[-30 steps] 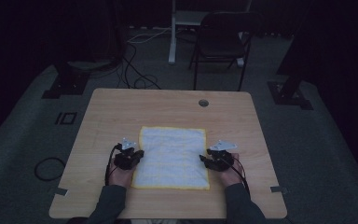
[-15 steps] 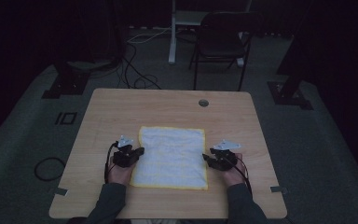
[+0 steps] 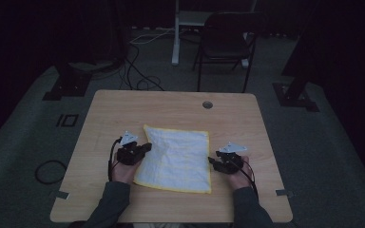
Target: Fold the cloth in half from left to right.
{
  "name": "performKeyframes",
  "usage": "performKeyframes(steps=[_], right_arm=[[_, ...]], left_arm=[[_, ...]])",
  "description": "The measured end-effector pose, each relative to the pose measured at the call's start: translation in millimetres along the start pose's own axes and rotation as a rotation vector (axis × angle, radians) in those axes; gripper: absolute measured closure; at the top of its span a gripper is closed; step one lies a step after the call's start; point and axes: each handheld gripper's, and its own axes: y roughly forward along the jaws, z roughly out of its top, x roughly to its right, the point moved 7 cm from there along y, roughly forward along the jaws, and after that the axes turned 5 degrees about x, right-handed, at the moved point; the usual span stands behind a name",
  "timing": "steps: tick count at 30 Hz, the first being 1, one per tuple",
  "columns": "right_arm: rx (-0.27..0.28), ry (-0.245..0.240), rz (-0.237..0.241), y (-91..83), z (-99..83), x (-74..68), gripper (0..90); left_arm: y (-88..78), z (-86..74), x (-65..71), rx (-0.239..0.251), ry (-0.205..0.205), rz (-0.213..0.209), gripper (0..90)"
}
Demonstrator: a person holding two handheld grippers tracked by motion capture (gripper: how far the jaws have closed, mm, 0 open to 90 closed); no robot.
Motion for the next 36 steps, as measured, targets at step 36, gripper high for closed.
performKeyframes(steps=[36], right_arm=[[-0.015, 0.005, 0.001, 1.9, -5.9, 2.1, 52.1]], left_arm=[[30.2, 34.4, 63.2, 0.059, 0.013, -0.177, 88.9]])
